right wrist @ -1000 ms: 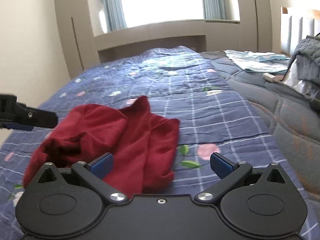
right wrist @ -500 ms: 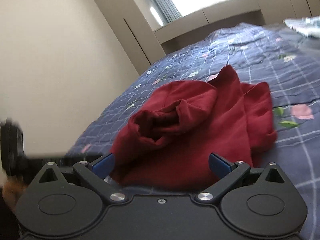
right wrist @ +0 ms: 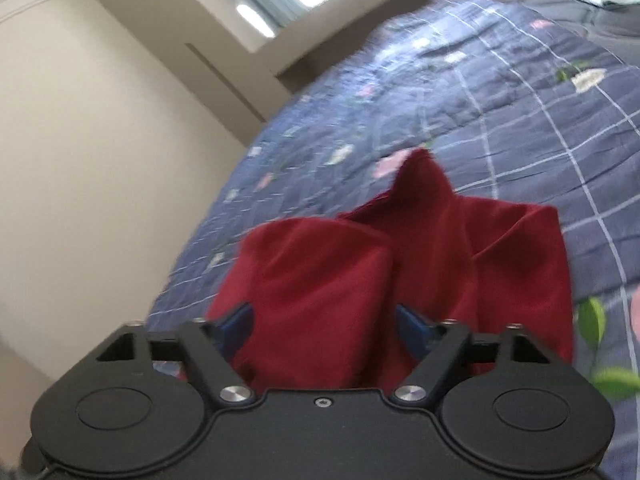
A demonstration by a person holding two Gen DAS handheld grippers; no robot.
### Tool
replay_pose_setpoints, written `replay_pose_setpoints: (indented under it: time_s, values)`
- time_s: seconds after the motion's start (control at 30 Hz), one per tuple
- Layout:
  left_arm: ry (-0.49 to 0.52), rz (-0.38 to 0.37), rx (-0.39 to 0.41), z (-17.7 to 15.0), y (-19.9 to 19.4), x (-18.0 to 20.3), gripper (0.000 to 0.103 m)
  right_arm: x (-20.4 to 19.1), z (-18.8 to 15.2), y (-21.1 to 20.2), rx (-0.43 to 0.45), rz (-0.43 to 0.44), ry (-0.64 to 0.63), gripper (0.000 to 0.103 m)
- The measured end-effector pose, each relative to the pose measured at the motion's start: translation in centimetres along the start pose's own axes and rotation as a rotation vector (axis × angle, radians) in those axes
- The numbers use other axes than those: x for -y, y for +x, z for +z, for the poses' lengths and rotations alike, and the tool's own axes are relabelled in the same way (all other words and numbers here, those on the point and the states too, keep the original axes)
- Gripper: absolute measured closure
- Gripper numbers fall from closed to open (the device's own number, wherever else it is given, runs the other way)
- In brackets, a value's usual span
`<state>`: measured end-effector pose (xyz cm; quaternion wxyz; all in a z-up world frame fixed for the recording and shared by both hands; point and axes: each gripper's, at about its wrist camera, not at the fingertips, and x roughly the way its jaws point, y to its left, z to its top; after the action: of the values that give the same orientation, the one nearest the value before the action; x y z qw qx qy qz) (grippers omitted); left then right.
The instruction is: Fold small clothes
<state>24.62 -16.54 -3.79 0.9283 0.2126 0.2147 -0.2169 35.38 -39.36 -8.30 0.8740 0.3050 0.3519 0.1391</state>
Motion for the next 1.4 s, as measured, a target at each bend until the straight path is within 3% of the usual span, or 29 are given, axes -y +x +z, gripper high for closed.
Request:
replay_pose_setpoints:
  time_s: [0.07,0.1,0.13,0.2,0.3,0.43,0.53,0.77,0.93,1.0,1.07,1.1,1.13,1.2,1.27,1.37,1.4]
  values:
    - [0.041,-0.017,0.012,0.4,0.4,1.1,0.026,0.5,0.5,0.9,0.0,-0.02,0.014,0.05]
    - [0.06,-0.033,0.015,0.6,0.7,1.5,0.037,0.7,0.6,1.2,0.001,-0.028,0.023,0.055]
    - [0.079,-0.05,0.015,0.7,0.9,1.9,0.056,0.8,0.7,1.4,0.001,-0.033,0.032,0.059]
    - [0.095,-0.068,0.001,0.9,1.4,2.5,0.079,0.8,0.7,1.5,0.005,-0.048,0.029,0.081]
    - [0.051,-0.087,-0.005,1.2,1.6,2.1,0.093,0.4,0.9,1.1,0.02,-0.046,-0.002,0.095]
    - [-0.067,-0.141,-0.007,1.7,0.9,-0.1,0.096,-0.9,1.9,-0.1,0.067,-0.034,-0.086,0.097]
    - [-0.095,-0.171,0.008,2.9,0.1,-1.2,0.096,-2.1,3.1,-1.6,0.106,-0.019,-0.142,0.097]
    - [-0.04,-0.283,0.027,5.0,0.5,1.4,0.096,-1.9,5.1,-6.1,0.188,-0.066,-0.202,0.097]
    - [0.021,-0.333,-0.029,3.9,2.5,4.1,0.096,1.6,3.2,-7.0,0.152,-0.16,-0.171,0.097]
    - [0.033,-0.333,-0.053,3.3,3.1,4.7,0.093,2.9,2.1,-6.5,0.129,-0.194,-0.164,0.097]
    - [0.027,-0.34,-0.068,3.1,3.3,4.8,0.084,3.8,1.1,-5.9,0.115,-0.202,-0.147,0.095]
    - [0.015,-0.348,-0.066,3.1,3.1,4.7,0.068,4.1,0.8,-5.7,0.115,-0.207,-0.142,0.093]
    - [0.003,-0.36,-0.06,3.2,2.8,4.4,0.04,4.1,0.5,-5.5,0.12,-0.213,-0.142,0.091]
    - [-0.029,-0.354,-0.023,3.1,1.7,3.7,0.012,3.9,0.1,-5.4,0.129,-0.235,-0.153,0.08]
    - [-0.049,-0.338,0.005,3.2,0.9,2.8,0.008,3.5,-0.3,-5.7,0.142,-0.262,-0.172,0.072]
    - [-0.112,-0.308,-0.016,3.3,0.6,1.2,0.003,2.7,-0.8,-6.7,0.18,-0.308,-0.2,0.033]
    - [-0.152,-0.283,-0.025,3.3,0.6,0.4,0.0,2.1,-1.1,-7.1,0.198,-0.321,-0.219,0.024]
